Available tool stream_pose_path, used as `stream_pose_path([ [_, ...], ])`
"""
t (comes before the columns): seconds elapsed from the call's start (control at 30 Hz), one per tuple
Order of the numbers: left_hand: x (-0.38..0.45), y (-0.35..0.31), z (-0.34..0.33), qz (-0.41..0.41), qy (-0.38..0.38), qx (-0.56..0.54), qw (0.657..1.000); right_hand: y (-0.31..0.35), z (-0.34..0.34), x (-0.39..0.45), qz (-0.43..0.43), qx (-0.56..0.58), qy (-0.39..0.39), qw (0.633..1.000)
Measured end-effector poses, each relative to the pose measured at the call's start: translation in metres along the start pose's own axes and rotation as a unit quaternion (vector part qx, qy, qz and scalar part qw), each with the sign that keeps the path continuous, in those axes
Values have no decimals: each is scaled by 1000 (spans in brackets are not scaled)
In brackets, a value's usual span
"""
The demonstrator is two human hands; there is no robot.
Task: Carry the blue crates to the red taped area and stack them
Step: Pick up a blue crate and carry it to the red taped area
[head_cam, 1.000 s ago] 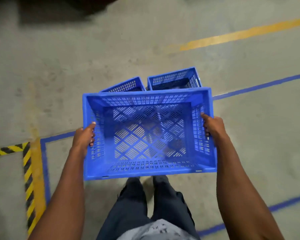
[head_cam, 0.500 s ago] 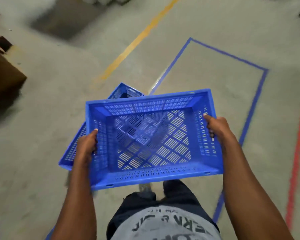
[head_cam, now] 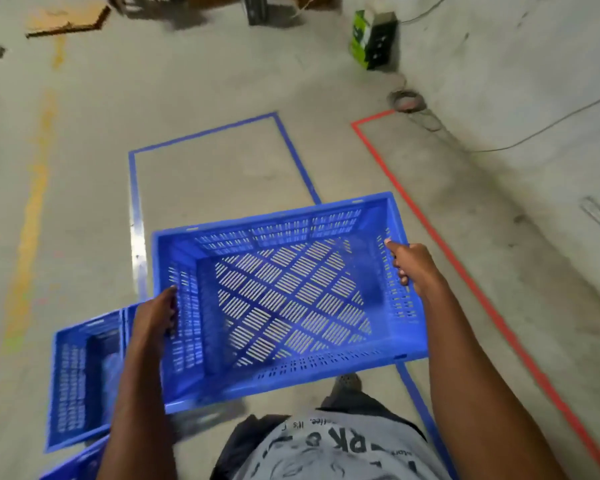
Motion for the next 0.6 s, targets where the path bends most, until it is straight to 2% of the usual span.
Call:
stream_pose_path([
  [0.3, -11, -98, -278, -78, 164, 115, 977, -77, 222, 26, -80, 112, -187, 973],
  [0.6, -10, -194, -548, -124, 303, 229, 917, -128, 335, 57, -174, 231, -306, 907],
])
Point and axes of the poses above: each hand's wrist, its own x-axis towards the middle knuckle, its own z-axis out of the back of the hand, y = z × x, the point moved 8 cm from there along x, towards the middle knuckle, and after that the axes turned 1 degree about -x, right-handed, at the moved point
